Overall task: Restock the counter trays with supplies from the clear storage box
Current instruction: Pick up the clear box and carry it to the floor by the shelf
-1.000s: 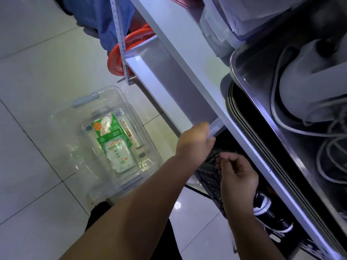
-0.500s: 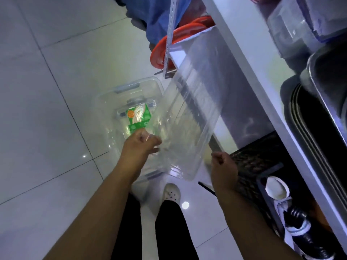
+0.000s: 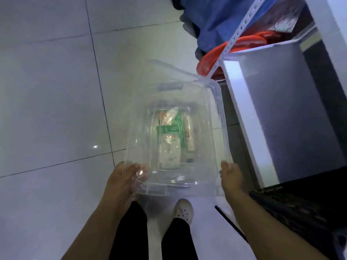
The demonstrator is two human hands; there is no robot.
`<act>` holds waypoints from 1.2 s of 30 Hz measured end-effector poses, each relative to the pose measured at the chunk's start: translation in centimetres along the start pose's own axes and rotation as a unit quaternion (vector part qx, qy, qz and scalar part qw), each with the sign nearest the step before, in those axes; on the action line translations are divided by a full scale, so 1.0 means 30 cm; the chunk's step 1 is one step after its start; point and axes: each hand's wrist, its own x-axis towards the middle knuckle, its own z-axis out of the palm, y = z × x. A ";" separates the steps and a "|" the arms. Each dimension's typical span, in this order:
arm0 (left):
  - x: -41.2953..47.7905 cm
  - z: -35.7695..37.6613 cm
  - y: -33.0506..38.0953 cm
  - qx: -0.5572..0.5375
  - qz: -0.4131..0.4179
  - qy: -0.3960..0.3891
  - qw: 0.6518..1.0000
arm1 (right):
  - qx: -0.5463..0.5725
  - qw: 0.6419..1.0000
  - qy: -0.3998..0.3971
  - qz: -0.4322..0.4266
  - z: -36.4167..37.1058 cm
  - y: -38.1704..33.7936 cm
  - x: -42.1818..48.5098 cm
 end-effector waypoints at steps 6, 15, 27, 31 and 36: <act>0.127 -0.060 -0.183 0.196 -0.003 0.074 0.978 | -0.054 0.992 0.041 -0.104 0.113 0.024 0.089; 0.291 -0.099 -0.392 0.330 -0.011 0.143 0.933 | -0.214 0.962 0.091 -0.143 0.214 0.151 0.204; 0.350 -0.063 -0.496 0.289 -0.059 0.118 0.948 | -0.213 0.967 0.039 -0.131 0.222 0.218 0.319; 0.345 -0.010 -0.474 0.293 -0.058 0.097 0.950 | -0.191 0.966 0.060 -0.163 0.187 0.158 0.383; 0.368 0.076 -0.464 0.310 -0.073 0.040 0.947 | -0.095 0.984 0.041 -0.145 0.157 0.088 0.450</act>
